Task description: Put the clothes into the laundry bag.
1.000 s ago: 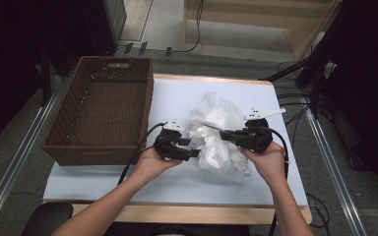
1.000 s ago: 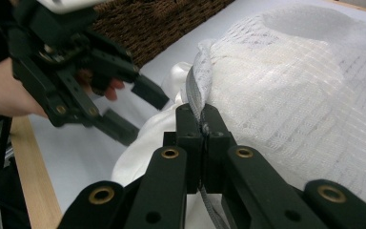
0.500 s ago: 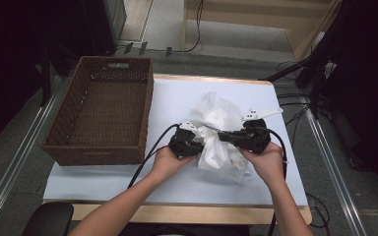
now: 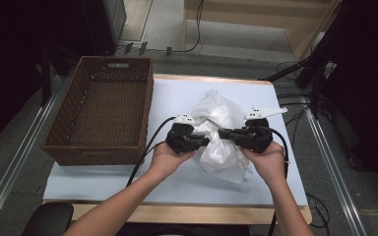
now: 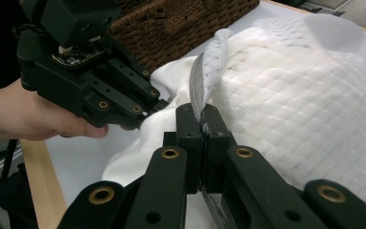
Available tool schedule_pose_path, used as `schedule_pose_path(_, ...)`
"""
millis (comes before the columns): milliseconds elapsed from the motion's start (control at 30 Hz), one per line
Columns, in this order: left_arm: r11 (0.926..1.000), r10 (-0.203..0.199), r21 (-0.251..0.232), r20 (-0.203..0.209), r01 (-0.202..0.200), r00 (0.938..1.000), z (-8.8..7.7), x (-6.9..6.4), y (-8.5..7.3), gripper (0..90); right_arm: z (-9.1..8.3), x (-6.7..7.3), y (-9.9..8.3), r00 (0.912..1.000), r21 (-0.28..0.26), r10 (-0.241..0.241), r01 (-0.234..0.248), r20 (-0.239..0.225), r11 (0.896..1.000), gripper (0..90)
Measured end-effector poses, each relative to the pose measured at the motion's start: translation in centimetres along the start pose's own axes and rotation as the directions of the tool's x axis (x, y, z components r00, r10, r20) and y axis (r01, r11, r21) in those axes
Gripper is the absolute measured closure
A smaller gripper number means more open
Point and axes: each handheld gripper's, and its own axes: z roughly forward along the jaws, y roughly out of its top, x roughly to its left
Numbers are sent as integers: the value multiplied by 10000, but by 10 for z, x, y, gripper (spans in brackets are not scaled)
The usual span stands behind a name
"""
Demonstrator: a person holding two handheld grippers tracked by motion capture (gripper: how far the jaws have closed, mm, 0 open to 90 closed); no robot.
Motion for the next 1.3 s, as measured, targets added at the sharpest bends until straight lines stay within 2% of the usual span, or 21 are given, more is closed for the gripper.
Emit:
schedule_pose_path(167,10000,-78,-56,-370,76,9993,16,4,9,867,1,-1,-1,9999,123,103,-102,-44,9999,900)
schedule_pose_path(333,9996,-278,54,-495,281,9984,31,8,14,866,1,-4,-3,9998,235,171,-169,-75,9996,900)
schedule_pose_path(433,9994,-342,87,-479,347,9983,32,10,12,865,2,-1,-2,9999,281,41,-38,-106,9996,900)
schedule_pose_path(567,9983,-584,22,-342,585,9977,22,11,4,865,2,2,0,10000,140,17,-16,-77,9999,900)
schedule_pose_path(667,9986,-527,75,-246,529,9983,9,8,-2,859,2,6,2,9997,7,-190,190,-136,9998,900)
schedule_pose_path(767,9993,-320,198,-139,323,9994,-6,4,-6,846,-2,10,6,9996,-237,-261,259,-74,9994,900)
schedule_pose_path(833,9985,86,546,-72,-82,9999,-16,1,-7,824,-5,10,8,9997,-335,-228,227,-33,9992,900)
schedule_pose_path(900,9962,310,809,21,-311,9995,-23,-1,-10,792,-6,10,9,9998,-348,-205,205,-1,9992,900)
schedule_pose_path(1033,9972,159,724,445,-191,9989,-39,-2,-17,668,-3,9,8,9999,-228,-172,173,11,9996,900)
schedule_pose_path(1100,9974,309,642,516,-342,9982,-48,-6,-18,635,-2,10,8,9998,-192,-220,220,-4,9996,900)
schedule_pose_path(1167,9952,602,745,510,-639,9969,-52,-11,-18,640,0,10,8,9998,-92,-194,194,-12,9998,900)
schedule_pose_path(1267,9940,844,634,680,-888,9941,-60,-23,-17,605,2,9,7,9998,-50,-204,204,-50,9998,900)
schedule_pose_path(1300,9925,1044,568,666,-1082,9923,-64,-27,-16,589,2,9,7,9998,-44,-201,201,-51,9998,900)
